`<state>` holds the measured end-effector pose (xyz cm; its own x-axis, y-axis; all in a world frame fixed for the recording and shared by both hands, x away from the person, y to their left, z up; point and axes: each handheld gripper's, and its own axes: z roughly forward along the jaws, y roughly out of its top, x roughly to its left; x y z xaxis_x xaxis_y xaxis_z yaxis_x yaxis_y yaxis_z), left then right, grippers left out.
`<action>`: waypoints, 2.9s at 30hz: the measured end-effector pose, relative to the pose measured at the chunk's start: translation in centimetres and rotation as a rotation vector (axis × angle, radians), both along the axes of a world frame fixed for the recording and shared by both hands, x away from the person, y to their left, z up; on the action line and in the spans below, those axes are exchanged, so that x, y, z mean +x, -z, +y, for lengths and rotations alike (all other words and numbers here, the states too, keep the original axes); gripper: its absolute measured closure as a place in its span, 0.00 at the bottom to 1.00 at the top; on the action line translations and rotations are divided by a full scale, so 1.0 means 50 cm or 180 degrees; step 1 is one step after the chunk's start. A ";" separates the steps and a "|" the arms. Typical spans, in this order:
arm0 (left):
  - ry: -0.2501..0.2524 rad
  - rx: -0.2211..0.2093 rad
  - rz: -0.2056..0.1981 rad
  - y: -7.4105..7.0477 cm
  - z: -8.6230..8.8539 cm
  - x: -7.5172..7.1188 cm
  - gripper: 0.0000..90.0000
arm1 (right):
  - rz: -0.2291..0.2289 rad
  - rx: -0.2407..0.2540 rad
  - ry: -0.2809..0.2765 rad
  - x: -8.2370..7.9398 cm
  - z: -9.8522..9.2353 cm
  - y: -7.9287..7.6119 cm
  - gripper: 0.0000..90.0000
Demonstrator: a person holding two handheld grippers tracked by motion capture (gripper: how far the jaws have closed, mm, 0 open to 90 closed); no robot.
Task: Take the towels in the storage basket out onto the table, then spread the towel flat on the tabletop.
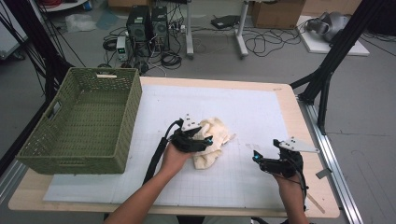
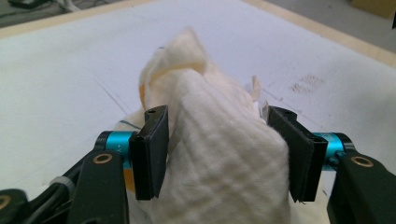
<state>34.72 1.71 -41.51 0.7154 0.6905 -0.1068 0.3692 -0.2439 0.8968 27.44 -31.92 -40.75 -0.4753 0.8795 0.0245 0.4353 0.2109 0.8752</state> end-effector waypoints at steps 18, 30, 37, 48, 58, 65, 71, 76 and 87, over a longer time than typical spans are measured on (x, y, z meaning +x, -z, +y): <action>-0.0227 -0.0245 -0.0190 -0.002 0.172 -0.052 0.23 | 0.0001 -0.0063 -0.0049 0.008 0.019 0.000 0.10; -0.0333 -0.0333 -0.0302 0.012 0.231 -0.068 0.26 | -0.0020 0.0011 -0.0164 0.024 0.046 -0.011 0.14; -0.0354 -0.0247 -0.0276 0.027 0.239 -0.074 0.26 | 0.0052 -0.0046 -0.0276 0.029 0.054 0.003 0.18; -0.0394 -0.0282 -0.0285 0.029 0.250 -0.073 0.27 | 0.0159 0.0005 -0.0279 0.034 0.044 0.015 0.18; -0.0468 -0.0290 -0.0302 0.026 0.255 -0.074 0.27 | 0.0194 -0.0016 -0.0313 0.033 0.044 0.019 0.19; -0.0447 -0.0288 -0.0302 0.026 0.254 -0.073 0.27 | 0.0203 -0.0036 -0.0334 0.034 0.045 0.021 0.19; -0.0448 -0.0256 -0.0292 0.026 0.253 -0.076 0.27 | 0.0204 -0.0045 -0.0344 0.037 0.048 0.021 0.19; -0.0455 -0.0247 -0.0296 0.025 0.253 -0.080 0.27 | 0.0169 -0.0014 -0.0358 0.038 0.055 0.015 0.20; -0.0447 -0.0254 -0.0264 0.026 0.251 -0.077 0.27 | 0.0159 -0.0069 -0.0507 0.074 0.103 -0.002 0.25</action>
